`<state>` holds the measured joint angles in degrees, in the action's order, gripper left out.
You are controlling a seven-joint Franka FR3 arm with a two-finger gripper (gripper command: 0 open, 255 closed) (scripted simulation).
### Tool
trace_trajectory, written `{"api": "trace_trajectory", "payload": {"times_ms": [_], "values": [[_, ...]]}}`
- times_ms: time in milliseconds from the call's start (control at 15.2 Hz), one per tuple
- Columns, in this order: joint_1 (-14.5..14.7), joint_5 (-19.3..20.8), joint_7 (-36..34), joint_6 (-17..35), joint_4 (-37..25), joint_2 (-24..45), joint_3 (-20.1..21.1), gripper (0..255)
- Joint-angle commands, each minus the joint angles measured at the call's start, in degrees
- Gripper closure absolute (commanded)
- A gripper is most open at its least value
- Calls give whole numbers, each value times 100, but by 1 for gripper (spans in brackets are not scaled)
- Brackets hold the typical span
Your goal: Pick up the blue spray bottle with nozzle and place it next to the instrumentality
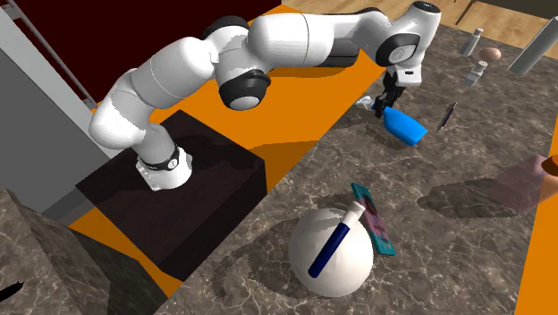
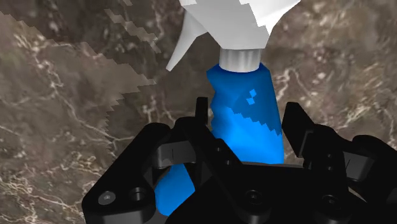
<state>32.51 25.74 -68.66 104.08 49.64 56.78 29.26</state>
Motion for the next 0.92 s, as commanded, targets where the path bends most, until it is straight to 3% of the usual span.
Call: {"api": "trace_trajectory", "payload": {"times_ms": [0,66,396,660,858], "values": [[-1,0,-1,2,2,-1,0,255],[-1,0,-1,2,3,-1,0,0],[-2,0,-1,2,5,-2,0,0],[158,-57,116,-665,-650,-75,19,0],[159,-58,116,-665,-650,-75,18,0]]}}
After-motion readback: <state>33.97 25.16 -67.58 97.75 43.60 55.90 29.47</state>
